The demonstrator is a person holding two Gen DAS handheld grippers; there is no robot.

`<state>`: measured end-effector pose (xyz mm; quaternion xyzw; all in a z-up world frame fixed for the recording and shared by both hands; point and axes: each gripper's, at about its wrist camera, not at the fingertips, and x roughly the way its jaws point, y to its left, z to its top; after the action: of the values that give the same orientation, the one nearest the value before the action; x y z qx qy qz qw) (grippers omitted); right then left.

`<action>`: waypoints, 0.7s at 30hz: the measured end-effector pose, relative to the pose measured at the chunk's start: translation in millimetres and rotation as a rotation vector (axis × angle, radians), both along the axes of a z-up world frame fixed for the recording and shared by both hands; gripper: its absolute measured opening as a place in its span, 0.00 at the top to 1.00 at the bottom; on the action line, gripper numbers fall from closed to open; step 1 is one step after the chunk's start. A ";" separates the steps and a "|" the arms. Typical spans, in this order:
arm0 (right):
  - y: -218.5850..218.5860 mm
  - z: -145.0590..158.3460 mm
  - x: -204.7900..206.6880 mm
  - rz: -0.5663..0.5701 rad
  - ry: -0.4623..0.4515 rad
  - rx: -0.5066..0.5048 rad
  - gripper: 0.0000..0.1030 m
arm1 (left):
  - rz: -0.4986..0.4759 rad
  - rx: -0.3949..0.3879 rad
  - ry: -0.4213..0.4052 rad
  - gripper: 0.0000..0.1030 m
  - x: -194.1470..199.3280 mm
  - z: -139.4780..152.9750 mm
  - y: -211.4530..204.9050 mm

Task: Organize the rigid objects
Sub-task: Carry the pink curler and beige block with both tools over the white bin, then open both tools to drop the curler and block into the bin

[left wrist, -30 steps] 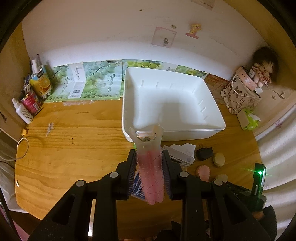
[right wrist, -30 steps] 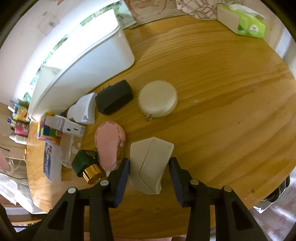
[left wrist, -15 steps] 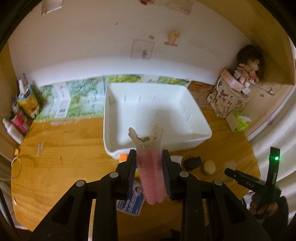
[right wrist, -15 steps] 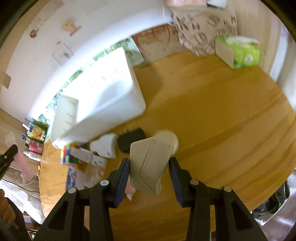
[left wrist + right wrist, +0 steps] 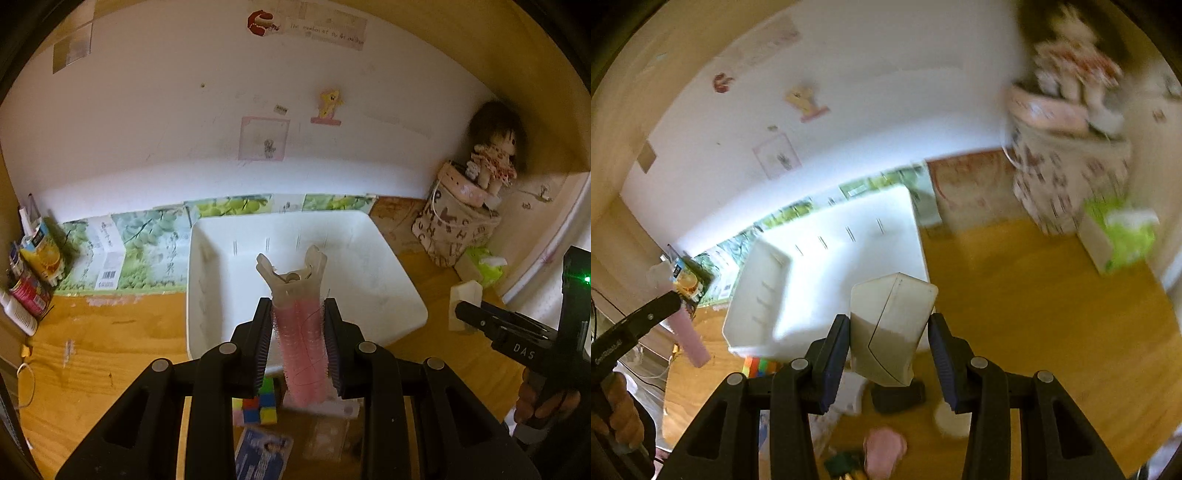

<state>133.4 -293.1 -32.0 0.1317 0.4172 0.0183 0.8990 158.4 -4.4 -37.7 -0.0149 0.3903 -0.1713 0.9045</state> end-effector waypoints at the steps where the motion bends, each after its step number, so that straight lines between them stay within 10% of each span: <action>1: 1.8 -0.3 5.2 0.018 -0.020 -0.003 0.58 | 0.000 -0.006 -0.009 0.72 3.2 -0.6 -1.6; 21: 26.7 -30.9 74.9 0.230 -0.233 -0.013 0.57 | 0.080 -0.040 -0.064 0.70 63.2 -40.7 -17.2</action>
<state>208.2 -266.4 -62.9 0.0742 0.3227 0.1334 0.9341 221.5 -21.6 -78.4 -0.0432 0.3567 -0.1433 0.9222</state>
